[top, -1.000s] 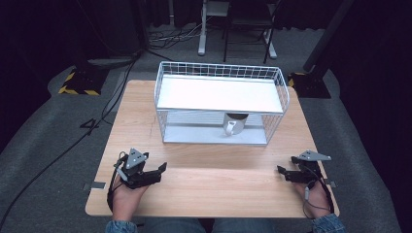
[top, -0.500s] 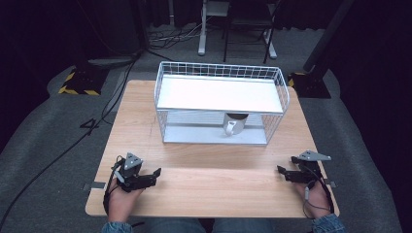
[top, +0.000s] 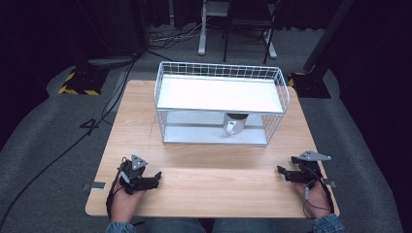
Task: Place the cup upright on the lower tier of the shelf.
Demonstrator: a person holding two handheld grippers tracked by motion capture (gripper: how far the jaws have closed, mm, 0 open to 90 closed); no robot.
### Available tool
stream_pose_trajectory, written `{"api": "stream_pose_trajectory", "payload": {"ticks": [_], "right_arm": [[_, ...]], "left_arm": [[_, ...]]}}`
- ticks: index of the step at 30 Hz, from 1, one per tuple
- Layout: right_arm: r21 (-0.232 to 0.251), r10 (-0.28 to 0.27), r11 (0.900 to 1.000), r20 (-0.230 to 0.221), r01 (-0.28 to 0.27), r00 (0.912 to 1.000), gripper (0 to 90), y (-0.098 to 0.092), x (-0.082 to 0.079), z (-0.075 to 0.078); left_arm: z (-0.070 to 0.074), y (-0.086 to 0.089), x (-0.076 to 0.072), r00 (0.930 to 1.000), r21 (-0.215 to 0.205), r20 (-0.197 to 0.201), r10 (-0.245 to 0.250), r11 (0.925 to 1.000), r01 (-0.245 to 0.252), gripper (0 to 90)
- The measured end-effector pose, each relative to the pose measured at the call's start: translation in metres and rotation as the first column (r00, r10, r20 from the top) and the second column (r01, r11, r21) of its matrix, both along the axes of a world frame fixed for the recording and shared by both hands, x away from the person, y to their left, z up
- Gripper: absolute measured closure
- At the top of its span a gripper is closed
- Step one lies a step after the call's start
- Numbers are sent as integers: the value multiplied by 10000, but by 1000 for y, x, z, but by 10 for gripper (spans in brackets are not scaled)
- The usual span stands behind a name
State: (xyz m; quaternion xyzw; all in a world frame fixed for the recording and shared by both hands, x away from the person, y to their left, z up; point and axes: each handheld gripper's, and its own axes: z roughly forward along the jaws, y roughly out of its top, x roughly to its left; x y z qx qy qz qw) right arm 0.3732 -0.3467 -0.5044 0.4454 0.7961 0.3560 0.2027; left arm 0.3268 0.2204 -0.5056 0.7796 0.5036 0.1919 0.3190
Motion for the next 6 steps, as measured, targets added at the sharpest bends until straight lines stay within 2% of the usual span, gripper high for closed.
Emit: {"api": "stream_pose_trajectory", "payload": {"ticks": [6], "right_arm": [[-2,-8,10000,12,8,10000,232,0,0,0]], "left_arm": [[0,-1,-1,10000,26,11,95,10000,-95,123]]}}
